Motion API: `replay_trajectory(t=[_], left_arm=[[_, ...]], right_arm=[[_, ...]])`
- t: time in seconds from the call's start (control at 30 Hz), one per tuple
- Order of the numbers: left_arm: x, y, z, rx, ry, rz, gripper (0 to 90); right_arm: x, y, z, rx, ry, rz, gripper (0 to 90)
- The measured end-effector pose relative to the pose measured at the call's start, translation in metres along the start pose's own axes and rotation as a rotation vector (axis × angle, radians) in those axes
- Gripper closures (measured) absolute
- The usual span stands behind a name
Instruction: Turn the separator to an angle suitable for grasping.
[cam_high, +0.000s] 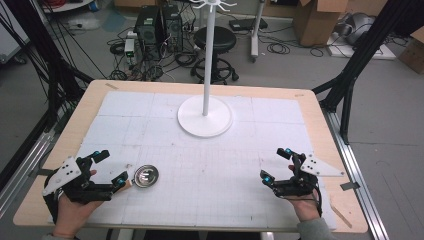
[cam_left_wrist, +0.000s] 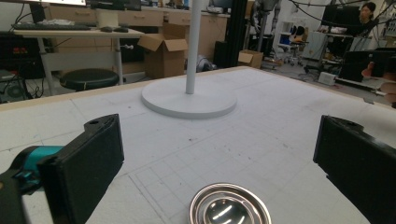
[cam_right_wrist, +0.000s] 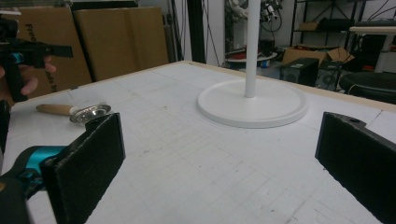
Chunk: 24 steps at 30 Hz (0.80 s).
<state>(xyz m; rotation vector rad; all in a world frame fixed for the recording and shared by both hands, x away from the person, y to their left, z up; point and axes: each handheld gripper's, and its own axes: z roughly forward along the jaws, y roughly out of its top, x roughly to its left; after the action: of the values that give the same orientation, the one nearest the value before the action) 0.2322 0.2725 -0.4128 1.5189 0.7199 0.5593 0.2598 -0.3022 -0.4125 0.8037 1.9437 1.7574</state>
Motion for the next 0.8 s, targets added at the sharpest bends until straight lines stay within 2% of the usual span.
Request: replay_trajectory(t=[0.13,0.27,0.4,0.6,0.8], left_arm=[[0.000,-0.001,0.001,0.002,-0.001,0.014,2.2],[-0.001,-0.001,-0.002,-0.004,0.005,0.010,2.2],[-0.001,0.000,-0.007,-0.014,-0.001,0.030,10.4],[-0.002,0.003,-0.011,0.000,-0.023,0.066,38.1],[-0.005,0.002,-0.010,0.069,-0.039,0.069,67.4]], right_arm=[[-0.001,0.000,0.001,-0.006,0.001,0.001,0.6],[-0.002,-0.001,0.003,0.002,0.007,-0.001,0.6],[0.001,-0.002,0.007,0.025,0.014,-0.017,0.7],[0.004,-0.002,0.011,0.040,0.023,-0.028,0.6],[0.006,-0.003,0.012,0.061,0.023,-0.032,0.7]])
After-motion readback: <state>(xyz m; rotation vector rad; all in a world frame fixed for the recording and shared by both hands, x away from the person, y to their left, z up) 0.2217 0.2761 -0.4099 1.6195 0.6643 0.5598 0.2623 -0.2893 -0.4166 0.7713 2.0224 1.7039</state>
